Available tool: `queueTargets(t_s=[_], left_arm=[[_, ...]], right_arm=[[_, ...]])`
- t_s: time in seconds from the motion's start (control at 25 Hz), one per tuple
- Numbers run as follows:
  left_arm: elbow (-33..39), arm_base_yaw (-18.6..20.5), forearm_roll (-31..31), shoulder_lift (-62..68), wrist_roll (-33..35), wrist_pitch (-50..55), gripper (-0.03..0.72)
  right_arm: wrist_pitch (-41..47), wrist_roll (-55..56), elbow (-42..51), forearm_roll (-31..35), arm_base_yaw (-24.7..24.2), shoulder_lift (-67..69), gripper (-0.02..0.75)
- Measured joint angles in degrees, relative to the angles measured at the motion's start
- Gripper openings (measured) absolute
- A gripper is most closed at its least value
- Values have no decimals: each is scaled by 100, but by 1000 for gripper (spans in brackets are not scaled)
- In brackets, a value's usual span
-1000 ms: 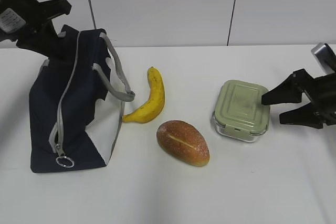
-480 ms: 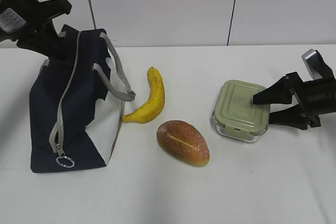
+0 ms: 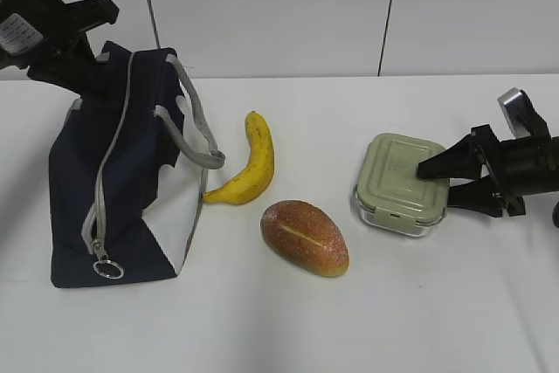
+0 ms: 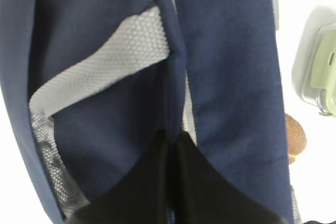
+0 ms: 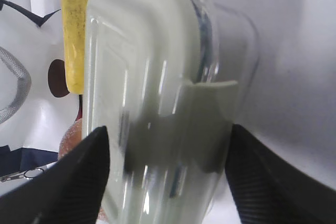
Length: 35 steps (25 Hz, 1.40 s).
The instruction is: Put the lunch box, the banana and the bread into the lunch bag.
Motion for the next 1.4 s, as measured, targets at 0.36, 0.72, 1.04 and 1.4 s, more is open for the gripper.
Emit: queueTargets(t_s=[0.36, 0.72, 1.04, 1.4], left_arm=[[0, 0, 0, 0, 0, 6, -1], [0, 0, -5, 0, 0, 27, -1], [-43, 0, -95, 0, 5, 50, -1], [-325, 0, -288, 0, 5, 64, -1]], right_arm=[[221, -40, -24, 187, 0, 193, 424], [316, -20, -280, 121, 0, 250, 399], [296, 154, -469, 30, 8, 250, 398], [282, 485, -555, -36, 8, -8, 398]])
